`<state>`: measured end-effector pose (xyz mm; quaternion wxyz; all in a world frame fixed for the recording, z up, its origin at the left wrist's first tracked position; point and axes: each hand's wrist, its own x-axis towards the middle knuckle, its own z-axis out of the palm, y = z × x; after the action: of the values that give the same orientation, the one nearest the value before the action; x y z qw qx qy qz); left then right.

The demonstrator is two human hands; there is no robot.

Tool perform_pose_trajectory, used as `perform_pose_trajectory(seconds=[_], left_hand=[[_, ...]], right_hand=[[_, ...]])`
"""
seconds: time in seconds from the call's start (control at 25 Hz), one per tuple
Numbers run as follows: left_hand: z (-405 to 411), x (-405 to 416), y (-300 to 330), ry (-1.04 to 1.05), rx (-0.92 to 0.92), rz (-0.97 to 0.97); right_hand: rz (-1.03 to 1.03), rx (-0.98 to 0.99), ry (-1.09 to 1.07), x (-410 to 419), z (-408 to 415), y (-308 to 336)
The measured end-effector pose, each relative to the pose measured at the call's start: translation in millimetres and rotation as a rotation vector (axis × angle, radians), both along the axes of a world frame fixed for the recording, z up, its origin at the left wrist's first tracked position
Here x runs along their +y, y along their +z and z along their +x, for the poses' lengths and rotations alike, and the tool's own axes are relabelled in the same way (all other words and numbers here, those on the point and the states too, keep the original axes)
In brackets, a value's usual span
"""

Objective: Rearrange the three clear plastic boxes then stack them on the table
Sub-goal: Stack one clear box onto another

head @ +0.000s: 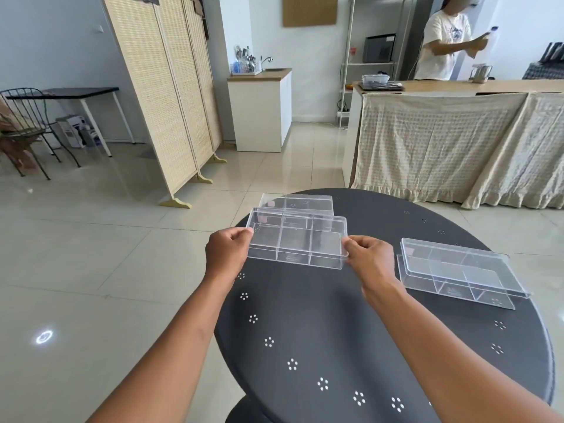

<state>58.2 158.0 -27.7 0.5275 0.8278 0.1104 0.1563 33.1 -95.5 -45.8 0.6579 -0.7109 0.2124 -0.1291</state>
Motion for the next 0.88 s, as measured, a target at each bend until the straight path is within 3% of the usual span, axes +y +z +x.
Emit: perform_pose_trajectory(seconds=[0.52, 0.88], left_hand=[[78, 4, -66, -0.058, 0.144, -0.016], [85, 7, -62, -0.018, 0.14, -0.007]], right_hand=[[-0.037, 0.141, 0.037, -6, 66, -31], [-0.058, 0.132, 0.068, -2, 74, -29]])
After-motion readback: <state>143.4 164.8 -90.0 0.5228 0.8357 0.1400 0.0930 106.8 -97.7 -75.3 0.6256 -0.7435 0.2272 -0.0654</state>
